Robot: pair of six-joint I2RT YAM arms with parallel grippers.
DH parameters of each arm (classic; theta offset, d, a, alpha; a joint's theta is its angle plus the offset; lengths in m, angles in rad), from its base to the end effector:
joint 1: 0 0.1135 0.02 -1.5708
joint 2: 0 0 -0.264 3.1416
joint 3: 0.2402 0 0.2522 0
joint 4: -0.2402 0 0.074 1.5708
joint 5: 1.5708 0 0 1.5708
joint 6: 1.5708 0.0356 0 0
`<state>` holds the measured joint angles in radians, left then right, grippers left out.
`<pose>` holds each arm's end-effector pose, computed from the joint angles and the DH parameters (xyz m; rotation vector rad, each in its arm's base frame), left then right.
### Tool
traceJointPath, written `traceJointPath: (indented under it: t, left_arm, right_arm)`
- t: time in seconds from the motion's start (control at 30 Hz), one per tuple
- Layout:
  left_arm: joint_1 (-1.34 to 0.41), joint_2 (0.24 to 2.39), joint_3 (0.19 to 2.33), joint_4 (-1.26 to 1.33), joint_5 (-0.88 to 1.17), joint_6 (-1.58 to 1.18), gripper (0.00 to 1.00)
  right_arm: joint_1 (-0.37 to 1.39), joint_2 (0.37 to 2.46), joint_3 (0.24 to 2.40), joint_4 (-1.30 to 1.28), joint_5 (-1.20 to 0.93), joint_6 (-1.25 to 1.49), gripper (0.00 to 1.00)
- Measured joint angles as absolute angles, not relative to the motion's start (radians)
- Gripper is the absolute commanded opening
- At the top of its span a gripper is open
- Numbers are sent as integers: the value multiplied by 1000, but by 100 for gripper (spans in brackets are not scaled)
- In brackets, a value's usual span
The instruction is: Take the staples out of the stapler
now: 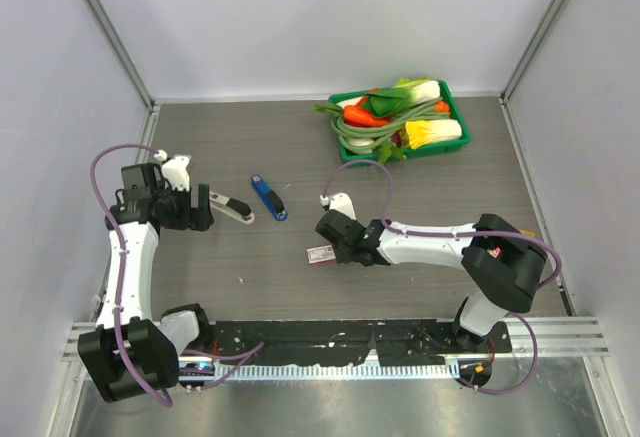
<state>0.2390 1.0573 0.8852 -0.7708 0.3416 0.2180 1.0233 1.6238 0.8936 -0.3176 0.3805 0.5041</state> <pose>0.2021 0.0370 0.2736 0.1114 2.4491 -0.2312 0.1727 0.2578 0.1657 -0.5184 2.4551 0.1152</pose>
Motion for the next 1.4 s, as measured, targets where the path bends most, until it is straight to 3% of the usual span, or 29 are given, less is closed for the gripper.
traceJointPath:
  t: [0.33,0.6,0.87,1.13,1.4]
  left_arm:
    - [239,1057,885,-772,342,221,89]
    - [239,1056,885,-773,342,222,89]
    - [239,1050,885,-775,342,223,89]
    - [239,1049,883,-776,342,226,89]
    - [239,1048,881,-776,342,226,89]
  right_arm:
    - [1023,1592,894,-327,382,504,27]
    - [1023,1488,886,-330,379,507,16]
    - [1023,1493,846,-329,364,507,15]
    - [1023,1517,822,-327,342,505,31]
    - [1023,1523,823,-319,339,503,33]
